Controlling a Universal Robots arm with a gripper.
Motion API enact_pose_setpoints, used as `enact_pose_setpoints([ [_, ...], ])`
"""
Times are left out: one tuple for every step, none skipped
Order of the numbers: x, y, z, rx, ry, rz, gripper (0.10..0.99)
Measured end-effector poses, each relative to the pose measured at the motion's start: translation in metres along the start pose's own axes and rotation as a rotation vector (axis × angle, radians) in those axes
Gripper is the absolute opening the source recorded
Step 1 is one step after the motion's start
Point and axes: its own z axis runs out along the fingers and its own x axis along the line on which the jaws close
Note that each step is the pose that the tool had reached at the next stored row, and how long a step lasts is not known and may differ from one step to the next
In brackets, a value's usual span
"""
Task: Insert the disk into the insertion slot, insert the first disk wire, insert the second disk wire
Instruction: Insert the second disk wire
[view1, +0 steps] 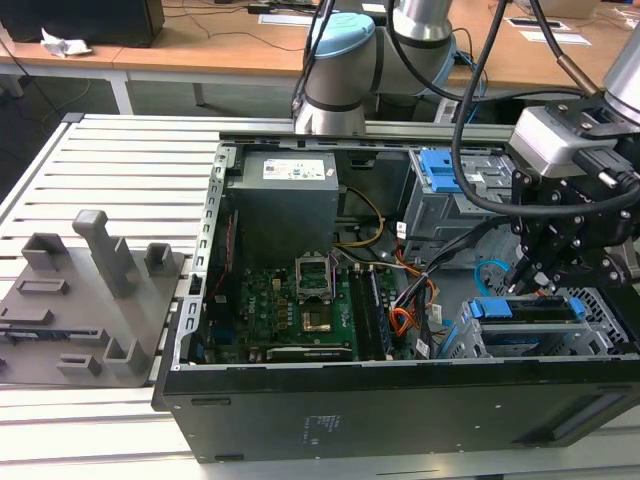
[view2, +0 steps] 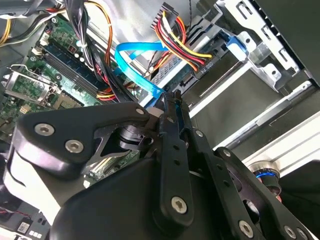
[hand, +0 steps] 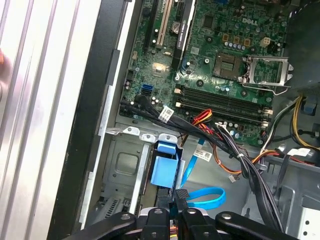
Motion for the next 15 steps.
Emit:
enact_pose_setpoints([
  [0.0001, 0.0000, 0.0000, 0.000, 0.0000, 0.000, 0.161],
  [0.0001, 0.0000, 0.0000, 0.000, 0.0000, 0.000, 0.161],
  [0.0001, 0.0000, 0.0000, 0.000, 0.0000, 0.002, 0.161],
  [0.0001, 0.0000, 0.0001, 0.000, -0.0012, 0.025, 0.161],
  [0.0001, 0.0000, 0.0003, 0.000, -0.0027, 0.056, 0.161],
  [0.0001, 0.0000, 0.0004, 0.000, -0.0034, 0.072, 0.161],
  [0.0001, 0.0000, 0.0005, 0.000, -0.0044, 0.092, 0.161],
  [0.0001, 0.0000, 0.0006, 0.000, -0.0057, 0.120, 0.161],
  [0.0001, 0.0000, 0.0006, 0.000, -0.0058, 0.124, 0.161],
  [0.0000, 0.0000, 0.0006, 0.000, -0.0059, 0.124, 0.161],
  [0.0002, 0.0000, 0.0006, 0.000, -0.0059, 0.124, 0.161],
  [0.0011, 0.0002, 0.0007, 0.000, -0.0059, 0.124, 0.161],
  [0.0019, 0.0004, 0.0007, 0.000, -0.0058, 0.124, 0.161],
  [0.0030, 0.0006, 0.0008, 0.000, -0.0059, 0.124, 0.161],
  [0.0041, 0.0008, 0.0009, 0.000, -0.0059, 0.124, 0.161],
])
